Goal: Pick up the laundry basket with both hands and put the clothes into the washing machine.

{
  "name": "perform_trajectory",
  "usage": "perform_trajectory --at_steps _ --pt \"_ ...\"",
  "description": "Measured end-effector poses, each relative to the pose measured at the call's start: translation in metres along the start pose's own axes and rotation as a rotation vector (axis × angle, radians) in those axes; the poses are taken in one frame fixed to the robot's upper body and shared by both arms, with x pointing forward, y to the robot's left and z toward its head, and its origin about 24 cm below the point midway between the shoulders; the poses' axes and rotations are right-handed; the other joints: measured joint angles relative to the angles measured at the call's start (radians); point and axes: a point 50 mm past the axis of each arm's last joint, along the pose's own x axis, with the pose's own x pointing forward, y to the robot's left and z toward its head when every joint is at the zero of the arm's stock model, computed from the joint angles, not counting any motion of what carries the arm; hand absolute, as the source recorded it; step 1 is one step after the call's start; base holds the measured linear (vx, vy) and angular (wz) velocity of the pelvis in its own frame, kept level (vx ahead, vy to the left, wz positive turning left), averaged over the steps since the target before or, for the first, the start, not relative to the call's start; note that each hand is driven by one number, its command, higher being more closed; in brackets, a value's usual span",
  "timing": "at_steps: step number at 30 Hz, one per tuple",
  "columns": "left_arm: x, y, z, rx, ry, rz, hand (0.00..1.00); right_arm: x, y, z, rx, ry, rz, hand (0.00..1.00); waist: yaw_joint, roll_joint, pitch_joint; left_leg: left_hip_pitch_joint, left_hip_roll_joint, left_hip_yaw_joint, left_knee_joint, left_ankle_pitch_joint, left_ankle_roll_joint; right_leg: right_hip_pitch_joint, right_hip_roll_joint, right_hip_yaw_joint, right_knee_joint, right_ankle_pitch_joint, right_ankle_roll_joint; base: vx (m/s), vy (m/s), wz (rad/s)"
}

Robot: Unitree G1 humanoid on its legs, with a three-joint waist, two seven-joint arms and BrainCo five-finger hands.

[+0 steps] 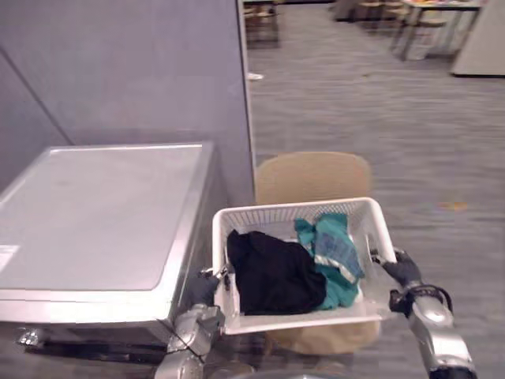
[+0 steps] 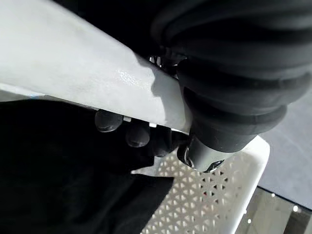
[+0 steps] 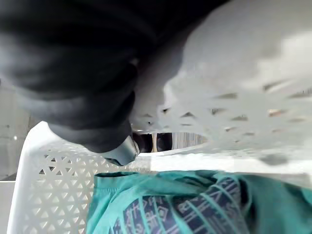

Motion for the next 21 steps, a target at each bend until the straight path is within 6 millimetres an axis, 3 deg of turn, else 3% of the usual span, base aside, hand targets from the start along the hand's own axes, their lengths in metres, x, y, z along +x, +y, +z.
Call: perform_trajectory --at_steps 2,4,5,6,8,9,13,17,20,21 --pt "0.008 -0.003 0.006 0.007 -0.017 -0.014 1.00 -0.005 -0.001 -0.003 0.024 0.000 -0.016 1.00 -0.004 0.007 -0.001 0.039 0.029 -0.064 0.001 -0.027 -0.048 -0.004 -0.001 0.079 -0.184 -0.034 -0.048 0.37 -0.373 0.56" --pt "0.016 -0.011 0.008 0.019 -0.015 -0.044 1.00 -0.013 -0.008 -0.005 0.045 -0.006 -0.055 1.00 -0.025 -0.018 -0.004 0.057 0.046 -0.091 0.023 -0.061 -0.110 0.037 0.001 0.179 -0.486 0.003 -0.032 0.34 -0.466 0.92" --pt "0.019 -0.012 0.006 0.025 -0.002 -0.049 1.00 -0.017 -0.013 -0.008 0.047 0.003 -0.086 1.00 -0.060 -0.039 -0.007 0.056 0.062 -0.115 0.061 -0.097 -0.163 0.128 -0.015 0.200 -0.630 -0.001 0.152 0.31 -0.449 0.93" --pt "0.019 -0.021 -0.001 0.004 0.016 -0.062 1.00 -0.018 -0.024 -0.007 0.033 0.010 -0.120 1.00 -0.052 -0.009 -0.024 0.048 0.103 -0.114 0.085 -0.096 -0.175 0.144 0.009 0.137 -0.650 -0.028 0.184 0.28 -0.423 0.69" --pt "0.020 -0.030 -0.006 -0.017 0.024 -0.073 1.00 -0.018 -0.033 -0.002 -0.006 0.001 -0.128 1.00 -0.049 0.014 -0.034 0.029 0.146 -0.104 0.095 -0.058 -0.225 0.135 0.038 0.092 -0.626 -0.028 0.184 0.15 -0.321 0.14" --pt "0.020 -0.033 -0.007 -0.024 0.024 -0.080 1.00 -0.017 -0.034 0.001 -0.013 -0.006 -0.124 1.00 -0.049 0.018 -0.035 0.022 0.168 -0.100 0.087 -0.030 -0.228 0.135 0.046 0.062 -0.613 -0.034 0.173 0.09 -0.347 0.30" --pt "0.022 -0.034 -0.002 -0.034 0.005 -0.077 1.00 -0.013 -0.033 0.010 -0.016 -0.039 -0.116 1.00 -0.050 0.029 -0.040 -0.035 0.273 -0.065 0.077 0.014 -0.279 0.130 0.108 -0.090 -0.585 -0.062 0.107 0.03 -0.300 0.62" --pt "0.022 -0.024 -0.001 -0.017 0.006 -0.050 1.00 -0.001 -0.025 0.004 0.005 -0.004 -0.089 1.00 -0.053 0.028 -0.040 -0.132 0.320 0.080 0.089 0.108 -0.221 0.136 0.109 -0.185 -0.636 -0.029 0.053 -0.05 -0.192 0.71" --pt "0.018 -0.008 -0.001 0.012 0.017 -0.012 1.00 0.011 -0.010 -0.003 0.019 0.042 -0.046 1.00 -0.022 0.022 -0.034 -0.161 0.319 0.050 0.093 0.164 -0.207 0.143 0.109 -0.196 -0.685 -0.005 0.014 -0.13 -0.116 0.19" --pt "0.017 -0.004 -0.002 0.017 0.020 -0.004 1.00 0.015 -0.007 -0.005 0.030 0.052 -0.040 1.00 -0.020 0.022 -0.032 -0.169 0.316 0.020 0.121 0.154 -0.206 0.139 0.102 -0.198 -0.694 -0.002 0.006 -0.15 -0.042 -0.05"
